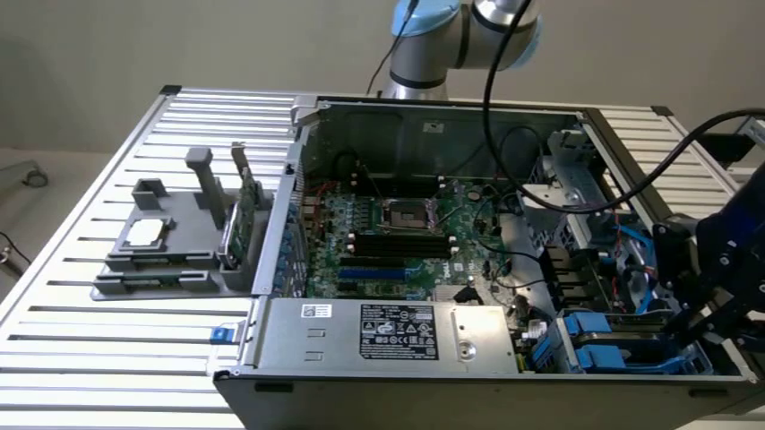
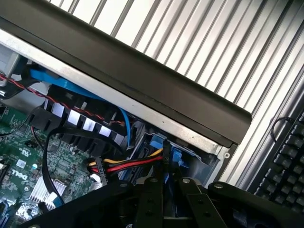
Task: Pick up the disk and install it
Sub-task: 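Insert the second disk wire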
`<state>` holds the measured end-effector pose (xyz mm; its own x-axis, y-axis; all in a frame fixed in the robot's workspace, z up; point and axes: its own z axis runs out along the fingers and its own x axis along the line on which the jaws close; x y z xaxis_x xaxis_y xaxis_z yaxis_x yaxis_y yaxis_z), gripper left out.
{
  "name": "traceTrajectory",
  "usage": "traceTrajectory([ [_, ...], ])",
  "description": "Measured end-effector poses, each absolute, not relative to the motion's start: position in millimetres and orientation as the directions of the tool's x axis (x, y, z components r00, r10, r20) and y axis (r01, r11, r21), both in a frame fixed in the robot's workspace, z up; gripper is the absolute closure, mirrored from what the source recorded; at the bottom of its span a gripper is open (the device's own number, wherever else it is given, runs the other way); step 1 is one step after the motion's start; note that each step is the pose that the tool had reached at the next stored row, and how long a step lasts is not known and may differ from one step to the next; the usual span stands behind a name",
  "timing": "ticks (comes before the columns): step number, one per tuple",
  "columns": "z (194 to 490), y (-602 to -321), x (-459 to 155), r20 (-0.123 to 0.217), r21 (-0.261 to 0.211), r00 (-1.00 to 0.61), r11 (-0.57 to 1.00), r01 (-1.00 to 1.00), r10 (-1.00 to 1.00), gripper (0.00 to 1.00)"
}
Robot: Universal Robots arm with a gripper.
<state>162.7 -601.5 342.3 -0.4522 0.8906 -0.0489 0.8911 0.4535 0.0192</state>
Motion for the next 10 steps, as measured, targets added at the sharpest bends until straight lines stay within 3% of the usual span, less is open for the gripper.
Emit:
traceTrajectory([
  [10, 343.5, -602.1, 162.3, -0.035, 0.003, -0.413, 0.414, 0.91, 0.91, 0.83],
])
